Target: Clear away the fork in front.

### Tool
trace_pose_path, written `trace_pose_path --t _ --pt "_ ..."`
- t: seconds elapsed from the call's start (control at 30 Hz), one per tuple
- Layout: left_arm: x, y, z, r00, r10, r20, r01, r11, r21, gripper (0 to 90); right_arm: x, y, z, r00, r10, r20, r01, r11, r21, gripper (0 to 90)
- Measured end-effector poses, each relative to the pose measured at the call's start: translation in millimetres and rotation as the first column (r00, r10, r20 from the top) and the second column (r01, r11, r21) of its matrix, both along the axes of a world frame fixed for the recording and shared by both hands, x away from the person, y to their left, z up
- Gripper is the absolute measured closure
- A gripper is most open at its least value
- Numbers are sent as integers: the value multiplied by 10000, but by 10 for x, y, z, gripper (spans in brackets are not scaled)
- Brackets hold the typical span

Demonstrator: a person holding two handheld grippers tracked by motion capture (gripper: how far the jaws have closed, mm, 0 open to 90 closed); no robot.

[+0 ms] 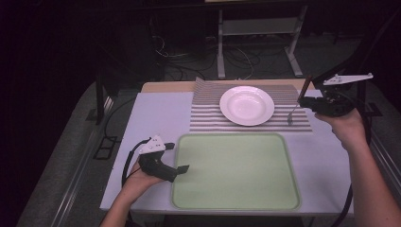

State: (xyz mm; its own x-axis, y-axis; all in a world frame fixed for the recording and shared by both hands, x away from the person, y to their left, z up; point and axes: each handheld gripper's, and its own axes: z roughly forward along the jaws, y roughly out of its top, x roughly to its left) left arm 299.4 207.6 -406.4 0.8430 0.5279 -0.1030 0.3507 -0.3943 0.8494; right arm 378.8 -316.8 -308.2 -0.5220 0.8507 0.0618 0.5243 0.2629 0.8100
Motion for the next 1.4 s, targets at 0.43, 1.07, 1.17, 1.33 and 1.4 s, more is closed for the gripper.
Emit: trace_pose_path --t 0.43,1.07,1.17,1.33,1.4 --pt "-24 -86 33 9999 -136 87 136 9999 -43 0 -278 415 -183 9831 1832 -10 -1825 9800 792 772" --pt "155 -685 564 9946 -927 465 962 9923 -780 25 -539 1039 -340 9188 3946 73 -3923 9110 1269 771" --pt "181 -778 621 9928 -1071 528 1110 9908 -774 37 -561 1092 -341 9137 4063 126 -4043 9052 1311 771" --pt "240 -1006 714 9883 -1417 573 1459 9863 -776 102 -586 1194 -363 9005 4348 65 -4317 8921 1337 771" --pt "263 -1123 738 9852 -1615 574 1658 9828 -808 144 -589 1248 -388 8944 4472 28 -4434 8860 1357 771"
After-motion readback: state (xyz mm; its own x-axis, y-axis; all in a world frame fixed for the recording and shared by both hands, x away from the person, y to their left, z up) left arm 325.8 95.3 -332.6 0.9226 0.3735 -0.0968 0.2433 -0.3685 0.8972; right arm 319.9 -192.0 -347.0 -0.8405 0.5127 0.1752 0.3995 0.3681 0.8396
